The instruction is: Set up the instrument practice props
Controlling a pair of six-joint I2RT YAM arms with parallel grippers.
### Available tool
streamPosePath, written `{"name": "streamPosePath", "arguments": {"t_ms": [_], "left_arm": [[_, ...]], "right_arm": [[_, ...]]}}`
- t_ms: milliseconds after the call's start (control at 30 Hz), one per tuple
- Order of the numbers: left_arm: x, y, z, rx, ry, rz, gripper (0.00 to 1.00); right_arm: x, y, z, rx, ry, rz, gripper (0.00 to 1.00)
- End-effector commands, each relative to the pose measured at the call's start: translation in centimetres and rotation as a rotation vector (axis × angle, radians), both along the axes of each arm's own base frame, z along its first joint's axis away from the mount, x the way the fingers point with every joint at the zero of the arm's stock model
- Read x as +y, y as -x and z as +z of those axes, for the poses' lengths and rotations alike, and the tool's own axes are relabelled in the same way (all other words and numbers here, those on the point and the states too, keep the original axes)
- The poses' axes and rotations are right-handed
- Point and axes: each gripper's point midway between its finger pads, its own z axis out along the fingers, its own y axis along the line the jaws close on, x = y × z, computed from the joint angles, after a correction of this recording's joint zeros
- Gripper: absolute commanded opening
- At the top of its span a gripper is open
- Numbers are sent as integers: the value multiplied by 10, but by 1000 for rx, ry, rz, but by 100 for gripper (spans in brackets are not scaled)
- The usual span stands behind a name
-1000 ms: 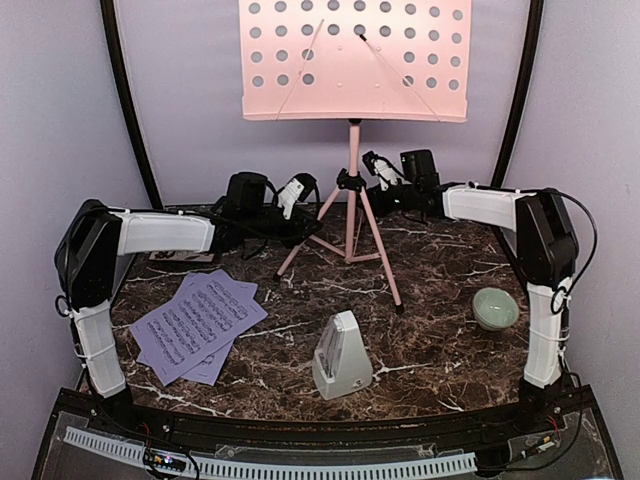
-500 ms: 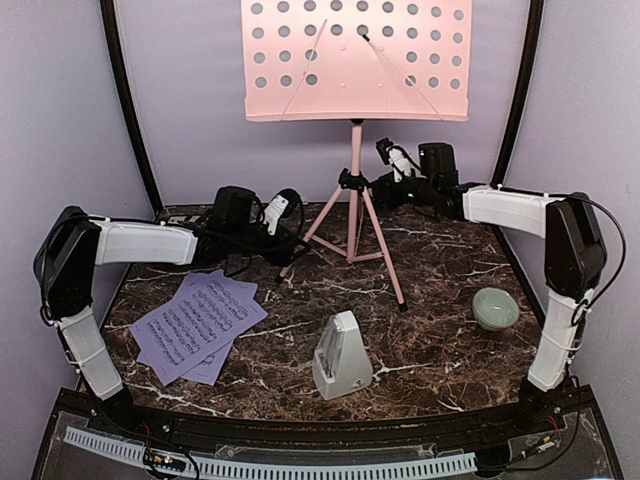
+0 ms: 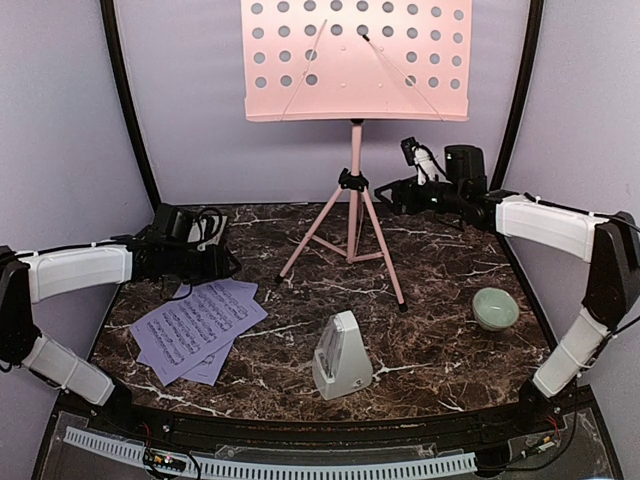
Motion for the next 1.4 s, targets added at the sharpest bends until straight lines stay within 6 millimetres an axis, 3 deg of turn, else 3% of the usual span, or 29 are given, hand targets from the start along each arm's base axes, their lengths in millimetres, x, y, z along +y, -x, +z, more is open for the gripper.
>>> {"name": "streamPosePath", "arguments": {"t_ms": [0, 200, 500, 667, 900, 1000, 1067, 1133, 1233, 1367], "left_arm": [[48, 40, -38, 232, 19, 232, 62], [70, 77, -78, 397, 4, 320, 62], [39, 83, -114, 537, 108, 225, 60], [13, 82, -116, 541, 116, 152, 59], [-47, 71, -113, 533, 104, -43, 58], [-73, 63, -103, 505, 167, -122, 56], [-81, 56, -86, 447, 194, -149, 56], [-78, 49, -65, 369, 228, -133, 58], [-52, 48, -45, 321, 280, -39, 61], [3, 71, -57, 389, 332, 138, 62]], "right_arm": [[-2, 32, 18, 29, -85, 24, 81], [3, 54, 19, 62, -82, 73, 81], [23, 80, 34, 57, -61, 150, 80], [37, 96, 41, 55, -59, 184, 79], [58, 107, 36, 60, 17, 210, 78], [67, 109, 35, 61, 43, 218, 77], [73, 113, 35, 63, 53, 229, 77], [81, 118, 37, 60, 63, 242, 77], [94, 126, 35, 59, 91, 268, 77], [112, 137, 23, 76, 137, 308, 76]]}}
